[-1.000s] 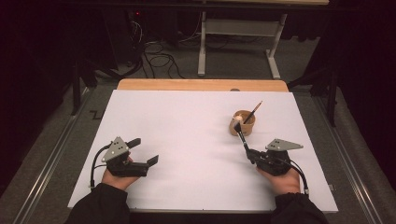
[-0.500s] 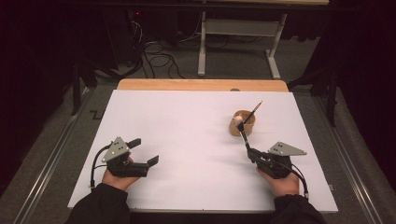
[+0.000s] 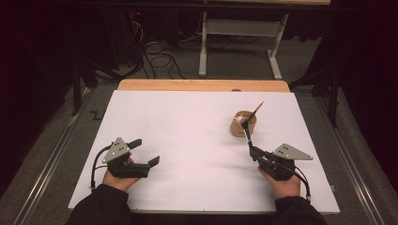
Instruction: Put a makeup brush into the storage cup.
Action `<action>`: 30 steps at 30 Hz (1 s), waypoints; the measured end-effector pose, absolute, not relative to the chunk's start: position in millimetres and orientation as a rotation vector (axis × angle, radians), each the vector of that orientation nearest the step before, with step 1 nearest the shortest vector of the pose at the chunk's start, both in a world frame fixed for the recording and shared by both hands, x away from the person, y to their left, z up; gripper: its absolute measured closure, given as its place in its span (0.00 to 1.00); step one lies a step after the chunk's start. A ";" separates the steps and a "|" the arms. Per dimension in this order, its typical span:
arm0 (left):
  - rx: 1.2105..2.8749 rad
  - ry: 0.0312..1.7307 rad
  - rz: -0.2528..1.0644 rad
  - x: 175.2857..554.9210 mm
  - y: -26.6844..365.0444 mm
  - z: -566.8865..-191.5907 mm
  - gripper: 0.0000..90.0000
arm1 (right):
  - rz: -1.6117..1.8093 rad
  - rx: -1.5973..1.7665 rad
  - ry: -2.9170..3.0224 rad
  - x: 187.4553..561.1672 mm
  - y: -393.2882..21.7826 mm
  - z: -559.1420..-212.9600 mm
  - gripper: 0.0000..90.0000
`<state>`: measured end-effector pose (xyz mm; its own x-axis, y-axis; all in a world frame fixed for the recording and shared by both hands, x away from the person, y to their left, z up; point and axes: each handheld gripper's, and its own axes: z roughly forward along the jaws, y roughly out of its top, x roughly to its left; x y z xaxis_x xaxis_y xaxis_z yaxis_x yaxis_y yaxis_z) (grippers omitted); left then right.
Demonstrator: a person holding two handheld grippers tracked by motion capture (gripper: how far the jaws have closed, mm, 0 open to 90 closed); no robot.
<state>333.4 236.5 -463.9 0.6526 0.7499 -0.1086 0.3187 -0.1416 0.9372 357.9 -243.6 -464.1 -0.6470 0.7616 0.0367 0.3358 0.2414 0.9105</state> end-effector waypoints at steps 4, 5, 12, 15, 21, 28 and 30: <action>1.731 0.870 0.473 333.5 236.6 -463.9 0.06 | 1.424 0.992 2.059 355.6 -245.2 -461.1 0.90; 1.730 0.871 0.472 333.4 236.5 -463.9 0.06 | 1.434 0.992 2.053 354.9 -245.2 -460.6 0.90; 1.731 0.870 0.472 333.6 236.5 -464.0 0.06 | 1.445 0.988 2.026 354.9 -248.6 -460.3 0.90; 1.725 0.873 0.466 333.7 236.5 -463.9 0.06 | 1.449 0.985 2.022 354.8 -248.8 -460.0 0.90; 1.721 0.873 0.463 334.2 230.5 -458.4 0.06 | 1.447 0.979 2.021 354.2 -248.3 -459.8 0.90; 1.726 0.817 0.468 337.9 209.8 -439.6 0.06 | 1.441 0.965 2.023 352.6 -246.9 -459.0 0.90; 1.724 0.802 0.472 339.3 204.3 -435.3 0.06 | 1.443 0.962 2.024 352.5 -247.1 -458.9 0.90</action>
<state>339.3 204.3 -435.3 0.6889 0.7196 -0.0868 0.2741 -0.1478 0.9503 352.5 -247.1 -458.9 -0.6427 0.7659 0.0210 0.2697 0.2005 0.9418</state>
